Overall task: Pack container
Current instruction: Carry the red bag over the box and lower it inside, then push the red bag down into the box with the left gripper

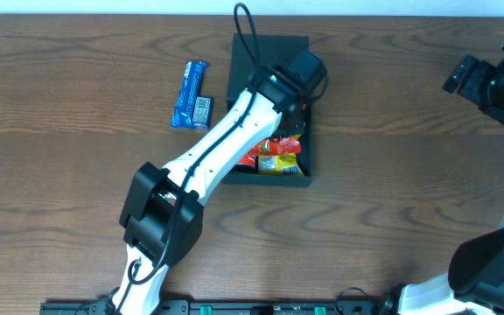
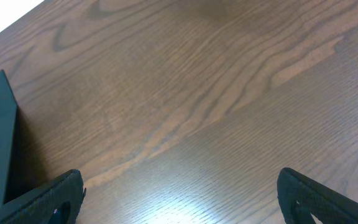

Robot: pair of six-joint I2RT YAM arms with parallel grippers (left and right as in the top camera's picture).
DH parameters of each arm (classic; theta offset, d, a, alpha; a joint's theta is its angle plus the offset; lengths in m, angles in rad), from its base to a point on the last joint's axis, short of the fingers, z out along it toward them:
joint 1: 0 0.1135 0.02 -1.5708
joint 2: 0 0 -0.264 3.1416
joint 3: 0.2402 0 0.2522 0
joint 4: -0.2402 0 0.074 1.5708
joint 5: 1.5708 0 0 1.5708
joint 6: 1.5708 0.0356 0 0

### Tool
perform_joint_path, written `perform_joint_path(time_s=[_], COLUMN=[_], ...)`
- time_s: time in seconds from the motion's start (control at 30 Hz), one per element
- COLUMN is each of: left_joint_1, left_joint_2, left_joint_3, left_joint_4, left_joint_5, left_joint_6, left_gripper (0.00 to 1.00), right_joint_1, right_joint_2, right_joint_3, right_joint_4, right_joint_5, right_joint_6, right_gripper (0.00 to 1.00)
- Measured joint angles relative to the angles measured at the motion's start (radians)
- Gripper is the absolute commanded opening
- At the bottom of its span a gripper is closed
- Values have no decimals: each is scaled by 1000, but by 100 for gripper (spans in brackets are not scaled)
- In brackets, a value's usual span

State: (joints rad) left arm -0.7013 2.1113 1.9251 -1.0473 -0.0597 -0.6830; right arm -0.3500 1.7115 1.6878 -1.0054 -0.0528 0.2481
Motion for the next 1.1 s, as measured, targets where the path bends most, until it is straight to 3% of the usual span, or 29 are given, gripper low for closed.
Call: perform_joint_path(time_s=[0.2, 0.23, 0.3, 0.33, 0.4, 0.57, 0.8, 0.83, 0.9, 0.93, 1.1], left_joint_1=[3, 3, 4, 4, 4, 4, 4, 4, 4, 4, 4], left_joint_2=[0, 0, 0, 0, 0, 0, -16, -30, -66, -85, -119], left_joint_3=[-68, -81, -95, -104, -109, -108, -35, -22, -6, -1, 20], left_joint_4=[71, 84, 92, 92, 93, 94, 96, 97, 108, 106, 39], left_joint_5=[-1, -2, -2, -4, -8, -8, -26, -32, -45, -49, -60], left_joint_6=[-66, -73, -74, -84, -89, -59, 25, 45, 90, 103, 167], left_gripper=[6, 12, 46, 55, 62, 64, 61, 50, 10, 6, 6], right_joint_1=[0, 0, 0, 0, 0, 0, 0, 0, 0, 0, 0], right_joint_2=[0, 0, 0, 0, 0, 0, 0, 0, 0, 0, 0], right_joint_3=[0, 0, 0, 0, 0, 0, 0, 0, 0, 0, 0], right_joint_4=[-6, -7, -8, -7, -8, -14, -27, -27, -28, -28, -29], right_joint_5=[-1, -2, -2, -2, -2, -2, -3, -2, -3, -3, -3], right_joint_6=[-9, -11, -14, -15, -18, -18, -18, -18, -18, -18, -18], right_gripper=[99, 99, 99, 99, 99, 99, 99, 99, 99, 99, 99])
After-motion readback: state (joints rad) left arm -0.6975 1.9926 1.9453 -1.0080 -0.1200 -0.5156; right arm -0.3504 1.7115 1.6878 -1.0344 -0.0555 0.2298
